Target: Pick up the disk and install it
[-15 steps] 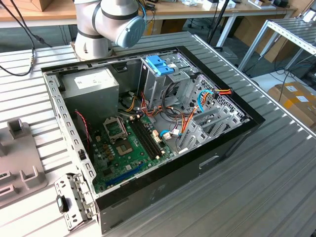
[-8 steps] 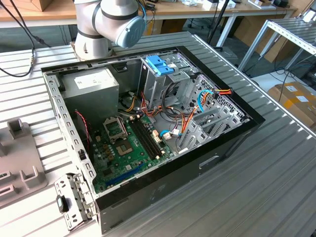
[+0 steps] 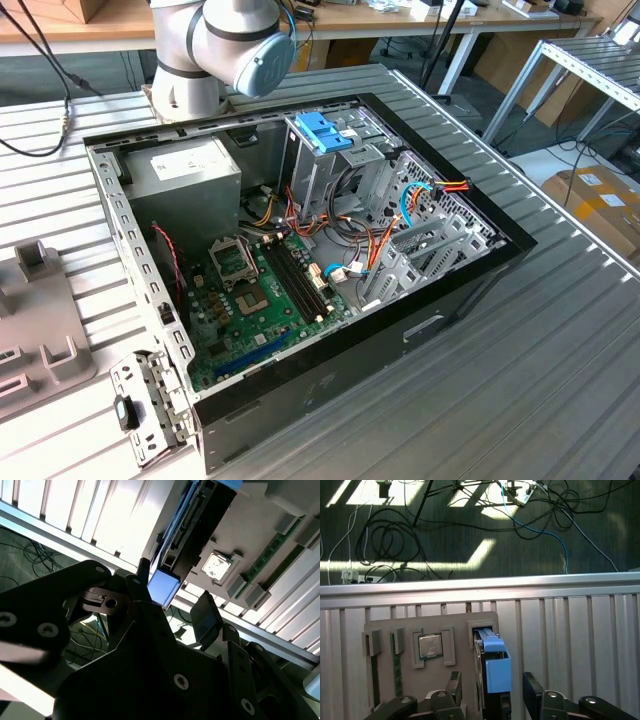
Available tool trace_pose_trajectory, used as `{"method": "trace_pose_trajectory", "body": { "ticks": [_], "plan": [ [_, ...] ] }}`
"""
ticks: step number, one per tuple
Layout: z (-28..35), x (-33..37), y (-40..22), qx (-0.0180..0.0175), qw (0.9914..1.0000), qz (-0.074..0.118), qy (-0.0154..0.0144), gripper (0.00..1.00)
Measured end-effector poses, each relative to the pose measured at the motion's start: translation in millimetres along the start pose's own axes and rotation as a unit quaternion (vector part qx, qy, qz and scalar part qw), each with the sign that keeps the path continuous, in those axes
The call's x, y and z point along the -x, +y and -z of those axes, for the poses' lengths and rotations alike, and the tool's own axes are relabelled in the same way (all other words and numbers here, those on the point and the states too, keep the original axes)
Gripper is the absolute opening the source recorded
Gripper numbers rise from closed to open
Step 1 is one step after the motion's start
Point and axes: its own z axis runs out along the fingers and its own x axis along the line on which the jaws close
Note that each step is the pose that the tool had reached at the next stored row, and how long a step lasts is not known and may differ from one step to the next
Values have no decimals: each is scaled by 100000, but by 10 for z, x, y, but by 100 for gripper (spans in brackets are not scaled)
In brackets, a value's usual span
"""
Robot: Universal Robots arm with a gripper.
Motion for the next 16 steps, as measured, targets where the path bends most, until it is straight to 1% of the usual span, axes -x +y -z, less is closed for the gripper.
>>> {"method": "trace_pose_trajectory", "body": {
  "ticks": [9, 16],
  "plan": [
    [-69, -3, 30, -5, 100000, 2, -9, 60],
    [-139, -5, 42, 0, 100000, 0, -8, 60]
  ]
}}
